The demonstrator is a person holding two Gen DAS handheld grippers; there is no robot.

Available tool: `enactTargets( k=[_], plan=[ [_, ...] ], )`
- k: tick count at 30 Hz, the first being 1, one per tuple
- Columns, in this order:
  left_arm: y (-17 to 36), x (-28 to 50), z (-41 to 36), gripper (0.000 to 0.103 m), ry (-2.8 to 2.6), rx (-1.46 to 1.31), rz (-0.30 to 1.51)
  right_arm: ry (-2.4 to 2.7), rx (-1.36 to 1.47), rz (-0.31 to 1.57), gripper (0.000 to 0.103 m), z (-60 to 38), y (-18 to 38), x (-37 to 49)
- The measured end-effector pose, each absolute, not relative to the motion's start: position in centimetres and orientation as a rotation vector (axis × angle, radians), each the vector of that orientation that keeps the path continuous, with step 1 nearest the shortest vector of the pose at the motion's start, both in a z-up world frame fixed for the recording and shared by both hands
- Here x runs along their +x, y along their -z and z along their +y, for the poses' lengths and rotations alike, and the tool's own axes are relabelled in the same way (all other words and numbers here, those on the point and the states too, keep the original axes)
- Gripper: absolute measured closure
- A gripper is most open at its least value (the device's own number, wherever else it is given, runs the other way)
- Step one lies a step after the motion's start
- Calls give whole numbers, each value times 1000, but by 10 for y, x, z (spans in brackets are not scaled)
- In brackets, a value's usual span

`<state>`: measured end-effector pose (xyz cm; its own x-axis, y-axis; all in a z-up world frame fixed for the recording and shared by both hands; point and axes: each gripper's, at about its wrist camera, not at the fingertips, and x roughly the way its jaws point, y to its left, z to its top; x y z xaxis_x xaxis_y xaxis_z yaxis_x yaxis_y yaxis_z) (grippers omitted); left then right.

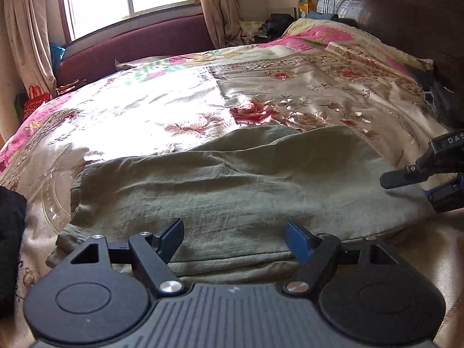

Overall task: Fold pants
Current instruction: 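Grasp the end of the folded pants again with the right gripper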

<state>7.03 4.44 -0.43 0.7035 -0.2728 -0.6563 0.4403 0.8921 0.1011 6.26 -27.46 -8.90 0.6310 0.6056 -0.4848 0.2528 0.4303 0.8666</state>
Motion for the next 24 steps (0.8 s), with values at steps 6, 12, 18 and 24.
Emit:
enactTargets(
  k=[6, 12, 18, 24],
  plan=[
    [12, 84, 40, 10, 420, 312, 719, -329, 1154, 878, 72, -264, 89, 81],
    [11, 84, 34, 7, 419, 320, 771, -292, 1229, 889, 98, -265, 96, 93],
    [8, 46, 8, 7, 557, 360, 810, -283, 1156, 823, 99, -303, 64, 45],
    [-15, 18, -32, 8, 701, 396, 735, -179, 1143, 839, 96, -343, 59, 2]
  ],
)
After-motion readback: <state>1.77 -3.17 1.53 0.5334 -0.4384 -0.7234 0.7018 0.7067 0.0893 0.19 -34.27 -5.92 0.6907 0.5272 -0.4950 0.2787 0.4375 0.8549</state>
